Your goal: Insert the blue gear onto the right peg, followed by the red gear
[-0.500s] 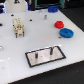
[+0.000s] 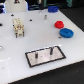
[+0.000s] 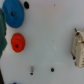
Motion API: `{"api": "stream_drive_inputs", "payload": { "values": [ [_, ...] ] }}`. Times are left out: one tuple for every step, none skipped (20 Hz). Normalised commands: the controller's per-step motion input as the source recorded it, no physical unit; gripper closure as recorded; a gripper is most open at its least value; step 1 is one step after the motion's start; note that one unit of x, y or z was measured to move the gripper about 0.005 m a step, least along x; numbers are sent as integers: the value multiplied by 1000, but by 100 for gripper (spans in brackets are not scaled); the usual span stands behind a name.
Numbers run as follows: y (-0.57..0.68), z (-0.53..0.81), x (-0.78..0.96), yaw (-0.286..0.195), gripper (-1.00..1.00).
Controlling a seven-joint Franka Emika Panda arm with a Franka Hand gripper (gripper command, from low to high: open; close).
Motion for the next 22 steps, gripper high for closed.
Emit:
{"api": "stream_drive_inputs", "payload": {
  "values": [
    [731, 2, -252, 0, -100],
    [709, -16, -130, 0, -100],
    [692, -76, -28, 0, -100],
    [666, -141, -22, 0, -100],
    [658, -170, -20, 0, -100],
    [659, -187, -9, 0, -100],
    [659, -190, -2, 0, -100],
    [657, -204, 4, 0, -100],
    [591, -256, 4, 0, -100],
    [526, -329, 2, 0, -100],
    [459, -355, 12, 0, -100],
    [429, -377, 0, 0, -100],
    [410, -384, 1, 0, -100],
    [396, -384, 6, 0, -100],
    [379, -389, 8, 0, -100],
    [352, -406, 4, 0, -100],
    [326, -420, -1, 0, -100],
    [307, -427, -2, 0, -100],
    [293, -426, 4, 0, -100],
    [314, -402, 12, 0, -100],
    [293, -411, 14, 0, -100],
    [283, -427, 8, 0, -100]
  ]
}}
